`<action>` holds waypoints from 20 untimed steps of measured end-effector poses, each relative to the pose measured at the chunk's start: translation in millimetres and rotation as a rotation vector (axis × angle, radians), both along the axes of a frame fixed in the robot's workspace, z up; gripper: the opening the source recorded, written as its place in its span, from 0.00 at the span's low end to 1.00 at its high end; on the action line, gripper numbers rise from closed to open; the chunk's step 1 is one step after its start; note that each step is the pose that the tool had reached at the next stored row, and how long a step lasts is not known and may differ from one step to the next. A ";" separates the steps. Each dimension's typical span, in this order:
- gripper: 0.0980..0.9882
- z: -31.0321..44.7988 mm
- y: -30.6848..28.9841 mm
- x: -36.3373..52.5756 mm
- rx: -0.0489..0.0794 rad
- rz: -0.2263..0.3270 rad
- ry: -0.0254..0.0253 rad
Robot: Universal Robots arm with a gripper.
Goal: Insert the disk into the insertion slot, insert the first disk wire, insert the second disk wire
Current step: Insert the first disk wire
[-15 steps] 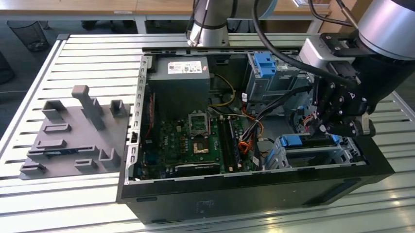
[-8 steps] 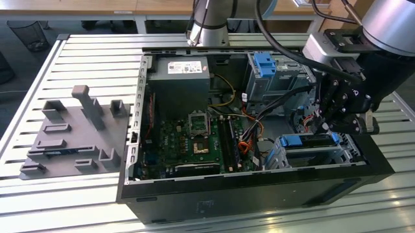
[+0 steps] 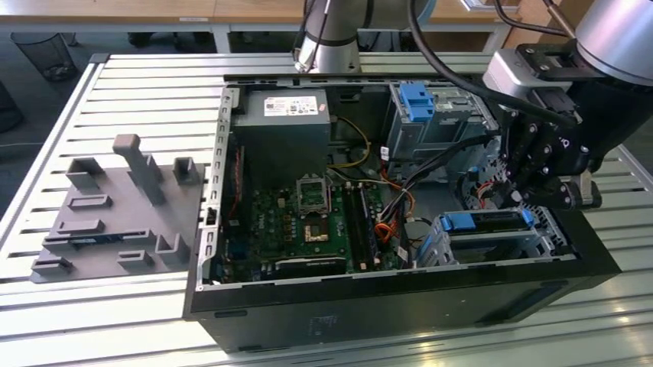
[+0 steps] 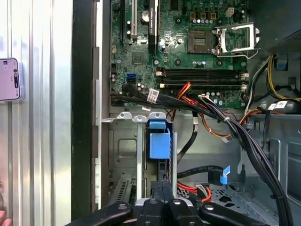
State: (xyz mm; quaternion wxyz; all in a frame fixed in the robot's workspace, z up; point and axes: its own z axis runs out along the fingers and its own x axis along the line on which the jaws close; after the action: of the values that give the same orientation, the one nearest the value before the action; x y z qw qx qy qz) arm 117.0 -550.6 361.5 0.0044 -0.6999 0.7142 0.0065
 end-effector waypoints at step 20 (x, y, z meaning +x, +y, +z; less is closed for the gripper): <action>0.01 -0.7 14.5 3.2 0.000 -0.068 0.0000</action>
State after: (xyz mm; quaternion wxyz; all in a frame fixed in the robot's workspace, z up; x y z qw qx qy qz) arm 120.3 -536.2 360.8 0.0046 -0.6752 0.7376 0.0063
